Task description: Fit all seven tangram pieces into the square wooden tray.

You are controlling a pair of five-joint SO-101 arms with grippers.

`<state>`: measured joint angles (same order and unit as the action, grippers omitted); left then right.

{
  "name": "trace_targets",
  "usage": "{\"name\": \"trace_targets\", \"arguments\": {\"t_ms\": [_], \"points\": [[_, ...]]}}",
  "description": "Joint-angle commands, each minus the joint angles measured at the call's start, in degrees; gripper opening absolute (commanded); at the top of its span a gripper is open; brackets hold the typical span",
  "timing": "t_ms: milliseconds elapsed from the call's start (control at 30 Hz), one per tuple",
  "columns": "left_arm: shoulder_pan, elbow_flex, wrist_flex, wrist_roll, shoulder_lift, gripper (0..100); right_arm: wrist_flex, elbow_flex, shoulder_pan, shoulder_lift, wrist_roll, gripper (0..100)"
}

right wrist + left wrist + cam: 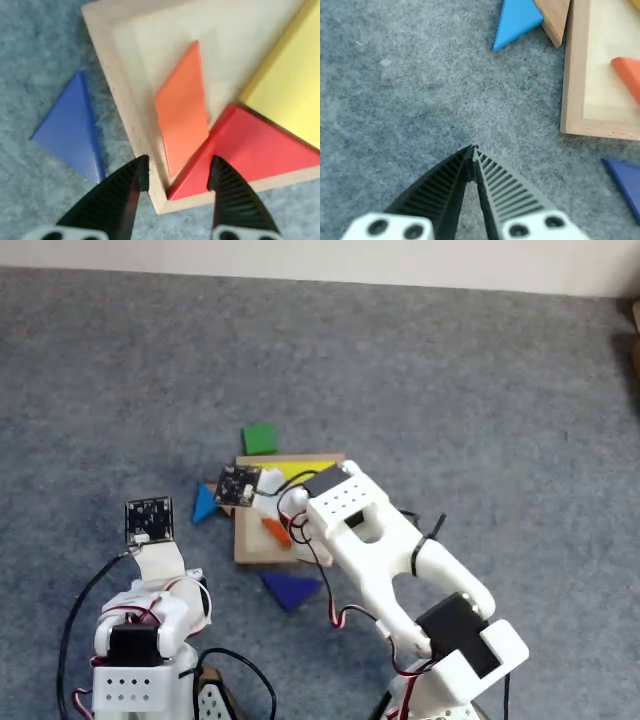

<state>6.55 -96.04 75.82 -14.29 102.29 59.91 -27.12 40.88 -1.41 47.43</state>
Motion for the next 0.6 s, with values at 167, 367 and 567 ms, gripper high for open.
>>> {"name": "trace_targets", "arguments": {"t_ms": [167,367,567], "points": [[-0.92,-1.10,0.09,-0.09,2.95,0,0.66,11.65,-0.75,0.75,-9.05,0.0],[-0.92,-1.10,0.09,-0.09,2.95,0,-3.82,12.26,-0.48,0.57,-13.45,0.5],[-0.92,-1.10,0.09,-0.09,2.95,0,-8.75,7.78,-0.57,-2.86,-14.42,0.5]]}}
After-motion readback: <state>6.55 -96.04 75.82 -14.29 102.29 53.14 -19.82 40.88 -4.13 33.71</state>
